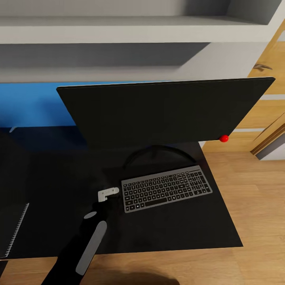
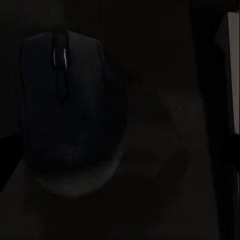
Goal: In the bedroom, organize the workspace by keeping the computer under the desk, ensuring the monitor is on the desk, placing the keyboard on the desk next to the monitor, placing the mouse on the desk next to the keyboard, moving the folder from the swivel chair onto the desk next to the mouse, stacking the notebook on top of the folder with the pen on top of the notebook, and positioning the swivel chair next to the desk.
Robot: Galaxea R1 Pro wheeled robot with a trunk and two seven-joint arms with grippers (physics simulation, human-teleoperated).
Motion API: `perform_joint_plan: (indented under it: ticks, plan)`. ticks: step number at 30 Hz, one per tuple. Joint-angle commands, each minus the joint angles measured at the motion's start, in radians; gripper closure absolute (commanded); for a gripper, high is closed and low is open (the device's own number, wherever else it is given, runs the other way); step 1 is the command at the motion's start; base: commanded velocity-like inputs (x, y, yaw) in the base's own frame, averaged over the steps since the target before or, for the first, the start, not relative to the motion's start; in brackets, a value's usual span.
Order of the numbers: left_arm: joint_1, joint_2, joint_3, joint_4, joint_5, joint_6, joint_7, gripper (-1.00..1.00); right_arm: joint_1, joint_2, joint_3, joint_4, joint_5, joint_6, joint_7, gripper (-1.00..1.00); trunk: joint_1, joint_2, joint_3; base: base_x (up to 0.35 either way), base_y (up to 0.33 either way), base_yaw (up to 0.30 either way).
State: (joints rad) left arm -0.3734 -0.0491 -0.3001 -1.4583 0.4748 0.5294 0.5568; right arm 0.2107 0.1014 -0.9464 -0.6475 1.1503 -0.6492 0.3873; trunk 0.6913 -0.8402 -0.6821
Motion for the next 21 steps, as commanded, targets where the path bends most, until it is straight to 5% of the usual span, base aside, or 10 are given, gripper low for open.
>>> perform_joint_plan:
  ticks: [1,12,21]
  plan:
    - [0.0,0.001,-0.001,-0.011,0.01,0.002,0.011,-1.0,-0.001,0.001,-0.006,-0.003,0.003,-0.004,0.008,-1.0,0.0,-0.001,-0.001,0.0,0.0,0.0]
    - [0.013,0.011,0.002,-0.111,0.007,0.007,0.054,-1.0,-0.001,-0.003,-0.007,-0.003,0.003,-0.005,0.01,-1.0,0.0,-0.001,-0.001,0.0,0.0,0.0]
    - [0.02,0.012,0.005,-0.143,0.008,0.009,0.08,-1.0,-0.004,-0.049,-0.008,0.031,0.001,-0.003,0.008,-1.0,0.0,-0.001,-0.001,0.0,0.0,0.0]
